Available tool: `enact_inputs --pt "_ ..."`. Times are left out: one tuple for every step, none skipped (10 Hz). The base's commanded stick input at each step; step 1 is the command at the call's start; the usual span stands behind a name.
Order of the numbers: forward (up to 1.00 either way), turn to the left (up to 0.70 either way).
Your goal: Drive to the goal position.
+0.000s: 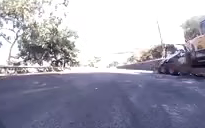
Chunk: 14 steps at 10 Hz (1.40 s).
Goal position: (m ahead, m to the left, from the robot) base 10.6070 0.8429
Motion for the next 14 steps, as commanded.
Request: enact_inputs --pt "0.5 0.0" --pt "0.5 0.0" --pt "0.5 0.0" --pt "0.5 0.0" --pt "0.5 0.0" --pt "0.5 0.0" --pt "0.5 0.0" --pt "0.5 0.0" --pt "0.5 0.0" --pt "0.5 0.0" --pt "0.5 0.0" --pt "0.5 0.0" --pt "0.5 0.0" --pt "0.5 0.0"
